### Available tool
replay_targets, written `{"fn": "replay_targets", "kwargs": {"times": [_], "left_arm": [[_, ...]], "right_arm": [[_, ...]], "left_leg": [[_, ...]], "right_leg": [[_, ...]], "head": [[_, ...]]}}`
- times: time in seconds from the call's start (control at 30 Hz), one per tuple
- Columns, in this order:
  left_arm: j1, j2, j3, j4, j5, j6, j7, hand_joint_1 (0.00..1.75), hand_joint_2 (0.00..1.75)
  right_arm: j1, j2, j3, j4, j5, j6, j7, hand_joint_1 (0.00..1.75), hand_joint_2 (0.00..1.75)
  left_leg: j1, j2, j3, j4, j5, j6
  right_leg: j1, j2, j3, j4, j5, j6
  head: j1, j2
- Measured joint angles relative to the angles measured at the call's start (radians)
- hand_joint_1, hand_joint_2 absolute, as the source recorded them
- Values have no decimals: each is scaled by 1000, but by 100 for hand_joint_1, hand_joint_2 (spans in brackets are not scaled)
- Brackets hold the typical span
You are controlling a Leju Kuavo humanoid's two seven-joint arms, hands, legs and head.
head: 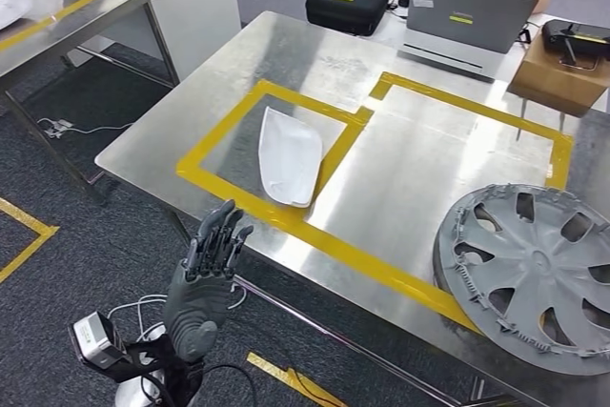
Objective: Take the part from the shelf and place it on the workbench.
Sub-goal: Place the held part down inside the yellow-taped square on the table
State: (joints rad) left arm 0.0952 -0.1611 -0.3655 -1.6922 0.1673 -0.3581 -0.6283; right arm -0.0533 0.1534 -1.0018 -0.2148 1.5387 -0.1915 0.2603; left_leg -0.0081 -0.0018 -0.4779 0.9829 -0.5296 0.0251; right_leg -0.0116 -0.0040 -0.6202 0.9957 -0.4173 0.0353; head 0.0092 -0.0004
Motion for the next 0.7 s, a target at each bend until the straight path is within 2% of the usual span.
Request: {"fn": "replay_targets", "kwargs": {"times": [0.03,0.07,0.1,0.17,0.2,0.23,0.27,0.3,0.33,0.37,0.4,0.43,0.5,0.53,0.57,0.6,0.67,0.7], "left_arm": [[-1,0,0,0,0,0,0,0,175],[-1,-1,0,0,0,0,1,0,175],[-2,-2,0,0,0,1,1,0,175],[-1,-2,0,0,0,1,1,0,175],[-1,-3,0,1,1,2,1,0,175],[0,-3,0,1,1,2,1,0,175],[0,-3,0,1,2,2,1,0,175],[0,-3,0,1,2,2,1,0,175],[0,-3,0,1,2,2,2,0,175],[-1,-3,0,1,3,2,2,0,175],[-1,-4,0,1,3,3,2,0,175],[-2,-4,0,1,3,4,2,0,175],[-2,-4,0,1,3,6,2,0,175],[-1,-4,0,1,3,8,3,0,175],[-1,-4,1,1,3,9,3,0,175],[-1,-4,1,1,3,10,3,0,175],[0,-3,1,1,3,11,4,0,175],[0,-3,1,1,3,12,4,0,175]], "right_arm": [[0,0,0,0,0,0,0,0,0],[1,0,-1,0,0,0,0,0,0],[1,0,-2,0,0,0,0,0,0],[1,0,-4,0,-1,0,0,0,0],[1,0,-5,0,-1,0,-1,0,0],[1,0,-6,0,-1,0,-1,0,0],[1,0,-6,0,-1,-1,-2,0,0],[0,-1,-7,0,-1,-1,-2,0,0],[-1,-1,-7,0,-1,-1,-2,0,0],[-3,-1,-8,0,-1,-1,-2,0,0],[-5,-1,-8,0,-1,-1,-2,0,0],[-7,-1,-8,0,-1,-1,-2,0,0],[-8,-1,-10,0,-1,-2,-2,0,0],[-8,-1,-12,0,-1,-3,-1,0,0],[-8,-1,-13,0,-2,-3,-1,0,0],[-8,-1,-14,0,-2,-4,0,0,0],[-9,-1,-15,0,-2,-5,0,0,0],[-9,-1,-16,0,-2,-6,-1,0,0]], "left_leg": [[1,1,-7,-3,10,6],[4,3,-17,-7,22,12],[6,5,-29,-9,34,17],[4,6,-58,-7,54,21],[4,7,-71,-7,64,21],[3,7,-84,-6,73,20],[3,7,-96,-4,82,18],[4,7,-106,-2,89,15],[3,7,-115,0,96,12],[2,6,-122,4,102,7],[0,6,-128,8,108,2],[-1,7,-131,10,115,-3],[-1,7,-136,12,127,-14],[0,6,-140,19,117,-19],[2,5,-147,40,90,-25],[3,4,-159,78,47,-30],[6,3,-187,203,-54,-37],[7,3,-195,262,-82,-39]], "right_leg": [[-1,1,-7,6,-11,5],[-1,2,-21,28,-40,9],[-2,3,-38,71,-86,13],[-1,3,-71,200,-183,20],[-2,3,-77,253,-205,21],[-2,3,-69,278,-205,22],[-2,3,-42,264,-187,23],[-2,3,3,212,-160,22],[-2,3,62,137,-141,21],[-1,3,120,59,-132,18],[-1,5,162,-1,-133,14],[0,6,182,-36,-139,10],[1,6,176,-48,-137,-5],[0,4,168,-48,-131,-15],[0,1,160,-49,-123,-26],[-1,-2,150,-50,-113,-36],[2,-6,129,-47,-94,-45],[4,-7,117,-44,-84,-46]], "head": [[0,0],[2,0],[3,0],[6,0],[6,0],[6,0],[6,0],[6,0],[6,0],[7,0],[7,0],[7,0],[8,0],[7,0],[6,0],[5,0],[3,0],[2,0]]}}
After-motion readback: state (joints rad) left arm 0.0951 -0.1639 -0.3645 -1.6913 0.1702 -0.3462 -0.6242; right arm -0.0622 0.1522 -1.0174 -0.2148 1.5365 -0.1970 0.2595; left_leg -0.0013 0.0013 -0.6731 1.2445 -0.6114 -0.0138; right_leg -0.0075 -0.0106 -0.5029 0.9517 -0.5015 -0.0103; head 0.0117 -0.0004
